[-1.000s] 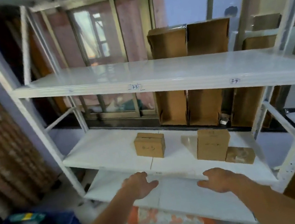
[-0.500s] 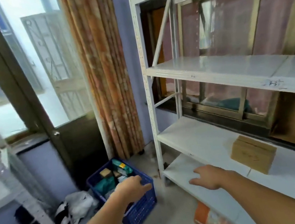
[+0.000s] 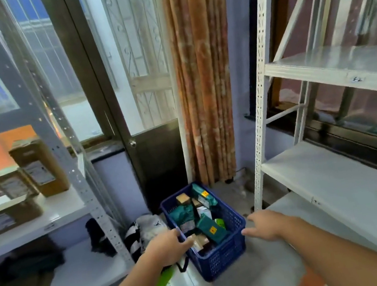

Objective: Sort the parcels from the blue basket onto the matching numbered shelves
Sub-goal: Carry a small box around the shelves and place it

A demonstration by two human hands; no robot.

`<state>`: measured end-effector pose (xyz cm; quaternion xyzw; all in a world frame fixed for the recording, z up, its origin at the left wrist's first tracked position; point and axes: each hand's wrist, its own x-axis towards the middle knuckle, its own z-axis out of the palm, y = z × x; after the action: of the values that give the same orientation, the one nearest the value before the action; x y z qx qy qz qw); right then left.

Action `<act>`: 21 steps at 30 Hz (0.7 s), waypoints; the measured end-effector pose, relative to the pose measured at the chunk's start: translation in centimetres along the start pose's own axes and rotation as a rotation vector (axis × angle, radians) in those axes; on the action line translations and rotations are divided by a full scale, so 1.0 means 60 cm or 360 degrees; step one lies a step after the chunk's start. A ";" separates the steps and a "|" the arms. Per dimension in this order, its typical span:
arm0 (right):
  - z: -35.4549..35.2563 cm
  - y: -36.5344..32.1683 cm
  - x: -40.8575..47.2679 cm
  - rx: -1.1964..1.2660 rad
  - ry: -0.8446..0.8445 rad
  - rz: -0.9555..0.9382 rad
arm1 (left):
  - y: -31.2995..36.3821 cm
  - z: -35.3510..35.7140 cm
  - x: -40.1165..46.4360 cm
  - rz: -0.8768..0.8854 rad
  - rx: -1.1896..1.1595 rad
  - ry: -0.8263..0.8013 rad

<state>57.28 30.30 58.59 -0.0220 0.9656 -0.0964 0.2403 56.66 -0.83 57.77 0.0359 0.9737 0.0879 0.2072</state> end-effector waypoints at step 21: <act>-0.128 0.057 0.380 -0.0121 -0.0192 -0.0195 | 0.039 -0.050 0.296 -0.0235 -0.0114 -0.0085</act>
<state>33.55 32.99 54.12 -0.0960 0.9492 -0.0727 0.2907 39.32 2.91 53.85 -0.0411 0.9640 0.1062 0.2401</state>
